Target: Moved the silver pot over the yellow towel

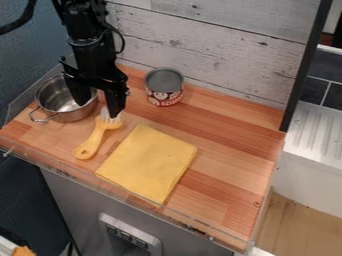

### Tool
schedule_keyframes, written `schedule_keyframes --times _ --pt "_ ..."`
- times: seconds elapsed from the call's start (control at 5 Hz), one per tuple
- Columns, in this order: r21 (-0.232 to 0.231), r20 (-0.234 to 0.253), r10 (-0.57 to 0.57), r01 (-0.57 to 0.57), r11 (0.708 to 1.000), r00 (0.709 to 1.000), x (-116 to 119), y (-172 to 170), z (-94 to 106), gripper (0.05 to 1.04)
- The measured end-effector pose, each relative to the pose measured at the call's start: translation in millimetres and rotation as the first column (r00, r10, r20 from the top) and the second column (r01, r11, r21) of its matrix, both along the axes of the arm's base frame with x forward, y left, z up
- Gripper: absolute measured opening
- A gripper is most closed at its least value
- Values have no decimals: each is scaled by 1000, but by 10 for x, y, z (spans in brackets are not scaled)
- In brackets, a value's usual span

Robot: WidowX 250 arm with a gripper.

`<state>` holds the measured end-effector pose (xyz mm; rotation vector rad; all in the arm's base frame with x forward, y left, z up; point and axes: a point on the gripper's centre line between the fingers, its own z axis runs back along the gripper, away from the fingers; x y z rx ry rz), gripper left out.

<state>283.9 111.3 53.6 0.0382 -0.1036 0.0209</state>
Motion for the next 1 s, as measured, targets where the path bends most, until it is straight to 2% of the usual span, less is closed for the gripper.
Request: schedule_keyframes --times 0.2,0.4,0.6,0.8,1.0 --pt "-11 -30 -3 3 1000 1000 -32 -8 -89 1001" --pt "-18 -31 17 -18 1000 999 -10 116 -93 1001" --pt "0 -15 53 -53 999 998 38 352 -79 1001" --pt "10 -19 68 -68 998 997 87 469 -175 1001" --pt "43 -25 69 -68 997 997 144 536 -294 1001"
